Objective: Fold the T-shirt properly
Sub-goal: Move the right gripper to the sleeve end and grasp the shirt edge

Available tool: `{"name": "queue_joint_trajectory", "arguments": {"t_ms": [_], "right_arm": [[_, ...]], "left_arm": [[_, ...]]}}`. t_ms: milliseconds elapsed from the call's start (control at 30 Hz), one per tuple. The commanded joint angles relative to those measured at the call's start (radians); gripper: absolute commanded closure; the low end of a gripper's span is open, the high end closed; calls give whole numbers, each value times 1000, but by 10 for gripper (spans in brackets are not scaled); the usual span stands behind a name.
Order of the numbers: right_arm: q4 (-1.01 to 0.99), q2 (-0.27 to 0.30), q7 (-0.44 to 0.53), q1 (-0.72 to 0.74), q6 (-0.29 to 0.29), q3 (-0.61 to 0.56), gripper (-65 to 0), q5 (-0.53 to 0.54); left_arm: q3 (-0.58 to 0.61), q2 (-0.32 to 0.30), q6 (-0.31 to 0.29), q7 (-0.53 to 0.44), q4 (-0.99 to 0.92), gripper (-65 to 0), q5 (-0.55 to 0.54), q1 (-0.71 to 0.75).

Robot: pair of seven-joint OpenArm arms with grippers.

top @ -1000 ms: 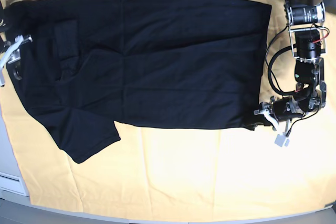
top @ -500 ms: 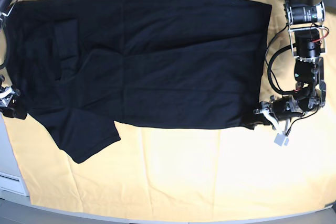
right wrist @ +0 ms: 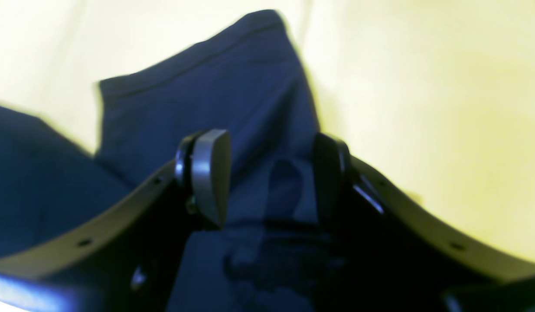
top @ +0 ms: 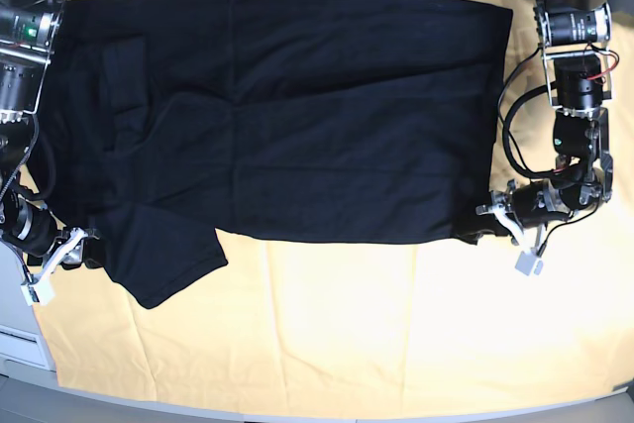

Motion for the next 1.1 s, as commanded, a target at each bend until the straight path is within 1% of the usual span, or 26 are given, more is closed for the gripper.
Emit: {"name": "queue_joint_trajectory", "arguments": {"t_ms": [0, 133, 200, 267, 433, 600, 633, 700, 733, 800, 900, 967, 1067], "right_arm": [[-13, 23, 31, 47, -1, -5, -328, 1], [-141, 17, 40, 104, -12, -19, -328, -5], [-199, 10, 41, 121, -10, -18, -328, -5], [-235, 1, 52, 122, 5, -18, -328, -5], [-289, -9, 64, 120, 27, -18, -328, -4], [-294, -8, 113, 119, 46, -18, -328, -6], [-294, -8, 130, 120, 38, -18, -328, -27], [-294, -11, 171, 121, -32, -18, -328, -109], [-294, -11, 187, 119, -55, -18, -328, -142], [-294, -12, 196, 117, -82, -18, -328, -183], [-294, -20, 201, 117, -170, -18, -329, -253], [-294, -25, 203, 114, -174, -18, -328, -262], [-294, -42, 202, 112, -125, -18, -329, -253]], "left_arm": [[-6, -14, -7, -18, 15, 0, -21, -28], [-6, -14, -7, -17, 15, 0, -20, -27], [-6, -14, -7, -18, 15, 0, -21, -27], [-6, -14, -7, -17, 15, 0, -21, -27], [-6, -14, -7, -18, 15, 0, -21, -28], [-6, -14, -7, -17, 15, 0, -21, -28], [-6, -14, -7, -18, 15, 0, -20, -27], [-6, -14, -7, -18, 15, 0, -20, -28], [-6, -14, -7, -18, 15, 0, -21, -28], [-6, -14, -7, -18, 15, 0, -21, -28], [-6, -14, -7, -18, 15, 0, -21, -28], [-6, -14, -7, -18, 15, 0, -21, -28], [-6, -14, -7, -18, 15, 0, -21, -28]]}}
